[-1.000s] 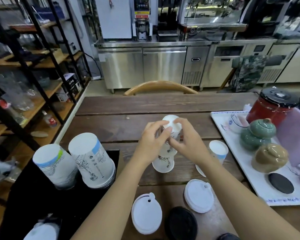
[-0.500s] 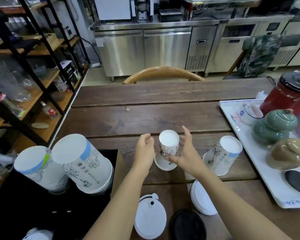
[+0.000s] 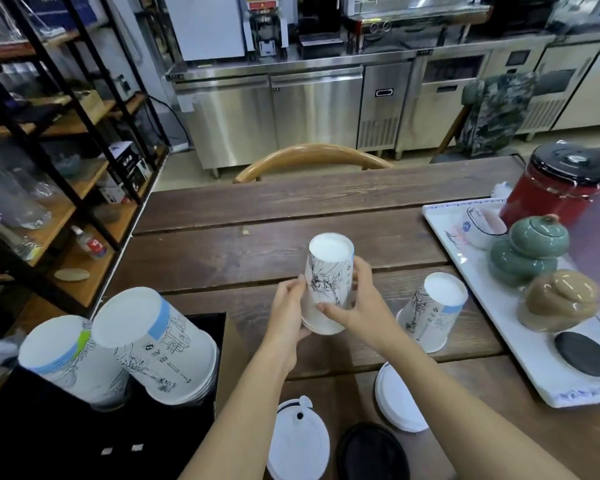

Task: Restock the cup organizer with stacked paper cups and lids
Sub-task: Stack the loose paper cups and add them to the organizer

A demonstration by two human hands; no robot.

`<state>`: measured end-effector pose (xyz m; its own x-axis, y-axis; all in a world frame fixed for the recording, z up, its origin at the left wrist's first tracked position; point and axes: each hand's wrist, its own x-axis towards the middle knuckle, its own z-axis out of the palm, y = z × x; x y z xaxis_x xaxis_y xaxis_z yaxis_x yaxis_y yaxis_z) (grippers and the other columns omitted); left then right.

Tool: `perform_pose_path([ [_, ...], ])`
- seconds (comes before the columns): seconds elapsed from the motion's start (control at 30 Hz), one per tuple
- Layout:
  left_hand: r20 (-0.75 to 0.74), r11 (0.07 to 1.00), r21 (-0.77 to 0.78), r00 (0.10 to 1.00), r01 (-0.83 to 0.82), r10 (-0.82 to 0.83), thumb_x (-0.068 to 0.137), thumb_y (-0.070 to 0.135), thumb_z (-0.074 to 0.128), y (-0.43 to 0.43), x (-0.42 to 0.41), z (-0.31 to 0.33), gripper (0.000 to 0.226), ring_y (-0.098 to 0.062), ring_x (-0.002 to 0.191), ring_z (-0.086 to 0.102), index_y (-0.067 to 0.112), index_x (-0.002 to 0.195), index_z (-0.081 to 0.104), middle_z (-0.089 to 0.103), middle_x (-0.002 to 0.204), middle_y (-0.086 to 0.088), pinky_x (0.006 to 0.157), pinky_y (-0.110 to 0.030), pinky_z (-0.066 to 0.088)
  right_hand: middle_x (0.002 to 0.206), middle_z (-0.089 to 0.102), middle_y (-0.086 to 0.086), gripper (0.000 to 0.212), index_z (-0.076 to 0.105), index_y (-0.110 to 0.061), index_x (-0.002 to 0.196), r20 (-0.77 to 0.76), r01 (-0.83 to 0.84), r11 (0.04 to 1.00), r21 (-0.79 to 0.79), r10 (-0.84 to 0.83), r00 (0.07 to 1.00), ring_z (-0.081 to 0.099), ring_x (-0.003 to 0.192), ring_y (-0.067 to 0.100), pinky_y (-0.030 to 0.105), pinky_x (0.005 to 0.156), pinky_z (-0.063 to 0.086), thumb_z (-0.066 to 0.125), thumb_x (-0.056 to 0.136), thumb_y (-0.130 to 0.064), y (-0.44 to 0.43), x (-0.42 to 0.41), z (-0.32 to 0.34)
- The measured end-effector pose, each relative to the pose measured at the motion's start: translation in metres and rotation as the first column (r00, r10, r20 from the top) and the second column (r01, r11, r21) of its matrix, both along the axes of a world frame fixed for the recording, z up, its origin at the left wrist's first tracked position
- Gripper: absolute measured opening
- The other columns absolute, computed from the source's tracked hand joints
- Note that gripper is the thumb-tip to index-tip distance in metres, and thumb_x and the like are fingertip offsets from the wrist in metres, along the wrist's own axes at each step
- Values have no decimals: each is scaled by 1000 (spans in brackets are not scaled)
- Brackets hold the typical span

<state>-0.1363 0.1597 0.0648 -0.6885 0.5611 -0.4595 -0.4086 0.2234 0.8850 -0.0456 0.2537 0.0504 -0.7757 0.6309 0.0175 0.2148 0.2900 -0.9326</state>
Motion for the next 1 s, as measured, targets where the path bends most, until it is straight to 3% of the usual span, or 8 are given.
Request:
perform_pose_path([
  [0.27,-198,962,239,976,133,-86,94,37,48,43,34,71,24,-19,99,66,19,100,63,71,101,-1,88,-40,51,122,50,-17,84,24,-37,133,-217,189,957,222,-140,966,50,118,6,42,98,46,75,65,-39,37,48,74],
  [0.37,-248,948,235,956,215,-155,92,40,50,65,54,74,21,-25,106,65,25,92,65,71,101,-1,93,-42,48,117,48,-25,81,23,-37,129,-228,249,934,255,-192,955,49,110,-7,35,96,46,76,69,-30,52,75,81],
  [0.5,-251,935,186,935,302,-252,94,40,46,85,76,64,25,-14,96,62,24,96,65,69,102,3,80,-23,46,112,46,-27,82,25,-30,132,-195,286,921,264,-239,951,52,105,-3,34,92,46,78,72,-17,67,101,69],
  [0.57,-257,928,142,919,344,-301,98,36,39,88,84,56,31,2,86,56,18,110,61,64,100,10,67,-7,42,110,47,-26,80,24,-40,125,-167,286,924,253,-249,954,53,104,4,35,93,47,79,72,-16,70,107,56],
  [0.63,-249,911,88,894,403,-372,100,35,33,91,88,46,39,9,84,49,15,122,57,59,107,11,61,-2,38,110,51,-19,78,26,-34,126,-114,284,936,210,-265,958,52,104,1,32,95,45,79,72,-16,73,111,40],
  [0.77,-198,834,-76,811,547,-550,100,43,19,93,94,18,49,-1,121,36,25,142,39,44,137,9,98,-20,28,126,49,-7,77,26,-29,130,95,198,970,140,-212,973,48,118,11,32,100,40,77,73,-22,78,118,3],
  [0.87,-170,772,-228,756,594,-632,96,54,19,93,94,-12,56,-16,141,27,30,144,35,33,153,5,116,-38,19,134,49,-4,94,15,-33,140,315,123,989,86,-144,938,48,124,19,41,103,40,76,70,-21,85,123,-24],
  [1.0,-288,897,-297,865,327,-411,100,36,31,96,90,-30,39,-15,105,48,15,121,56,57,128,-6,88,-30,36,139,41,-9,111,7,-38,144,338,98,995,-28,-83,937,41,130,15,42,110,34,78,63,-10,92,128,-40],
])
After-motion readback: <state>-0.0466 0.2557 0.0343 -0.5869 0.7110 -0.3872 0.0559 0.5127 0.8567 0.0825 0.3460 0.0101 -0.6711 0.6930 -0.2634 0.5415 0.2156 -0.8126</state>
